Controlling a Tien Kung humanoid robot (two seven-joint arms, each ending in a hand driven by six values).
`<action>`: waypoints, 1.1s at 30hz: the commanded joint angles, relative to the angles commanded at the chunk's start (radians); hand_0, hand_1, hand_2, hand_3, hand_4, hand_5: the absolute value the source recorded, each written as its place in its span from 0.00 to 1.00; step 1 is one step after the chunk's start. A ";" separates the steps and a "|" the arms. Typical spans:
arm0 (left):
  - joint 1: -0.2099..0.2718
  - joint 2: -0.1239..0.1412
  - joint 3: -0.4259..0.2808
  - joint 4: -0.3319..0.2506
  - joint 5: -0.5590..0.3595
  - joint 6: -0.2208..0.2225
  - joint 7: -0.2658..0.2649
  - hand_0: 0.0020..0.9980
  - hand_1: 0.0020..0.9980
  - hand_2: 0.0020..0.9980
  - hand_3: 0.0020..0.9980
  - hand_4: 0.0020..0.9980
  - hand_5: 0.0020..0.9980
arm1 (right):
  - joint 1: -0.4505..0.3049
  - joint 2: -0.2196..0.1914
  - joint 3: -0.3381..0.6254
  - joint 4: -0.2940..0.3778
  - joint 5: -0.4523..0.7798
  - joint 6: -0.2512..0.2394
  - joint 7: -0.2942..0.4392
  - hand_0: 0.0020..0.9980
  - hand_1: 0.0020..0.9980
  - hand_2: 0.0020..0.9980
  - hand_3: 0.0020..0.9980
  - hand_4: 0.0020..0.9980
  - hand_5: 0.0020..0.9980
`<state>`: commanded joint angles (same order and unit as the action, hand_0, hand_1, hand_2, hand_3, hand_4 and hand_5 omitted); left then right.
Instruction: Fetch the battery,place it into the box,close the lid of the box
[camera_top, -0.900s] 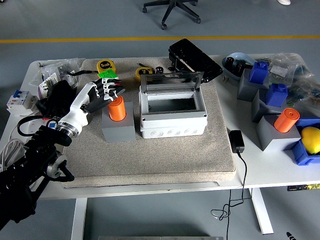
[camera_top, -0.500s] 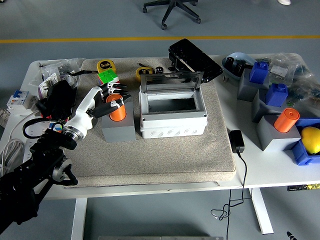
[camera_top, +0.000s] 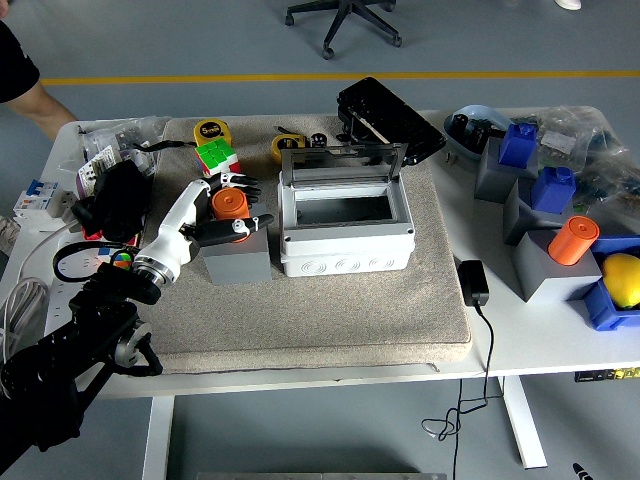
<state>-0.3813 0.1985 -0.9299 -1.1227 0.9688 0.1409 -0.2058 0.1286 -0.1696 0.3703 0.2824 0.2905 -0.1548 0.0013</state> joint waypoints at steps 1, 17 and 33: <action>-0.002 -0.002 0.002 0.003 -0.009 0.000 -0.001 0.56 0.55 0.56 0.55 1.00 0.00 | 0.000 0.000 0.000 0.000 0.000 0.000 0.000 0.73 0.67 0.65 0.60 1.00 0.62; -0.030 -0.033 0.010 0.048 -0.112 0.000 -0.021 0.40 0.35 0.31 0.21 0.79 0.00 | 0.000 0.000 0.001 0.000 0.000 -0.001 0.000 0.73 0.67 0.65 0.60 1.00 0.61; -0.045 -0.051 0.015 0.061 -0.122 -0.018 -0.020 0.28 0.22 0.19 0.16 0.37 0.00 | 0.001 0.002 -0.007 0.001 0.004 -0.001 0.005 0.73 0.67 0.66 0.60 1.00 0.61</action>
<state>-0.4260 0.1479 -0.9150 -1.0617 0.8464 0.1231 -0.2257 0.1295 -0.1674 0.3634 0.2830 0.2945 -0.1559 0.0064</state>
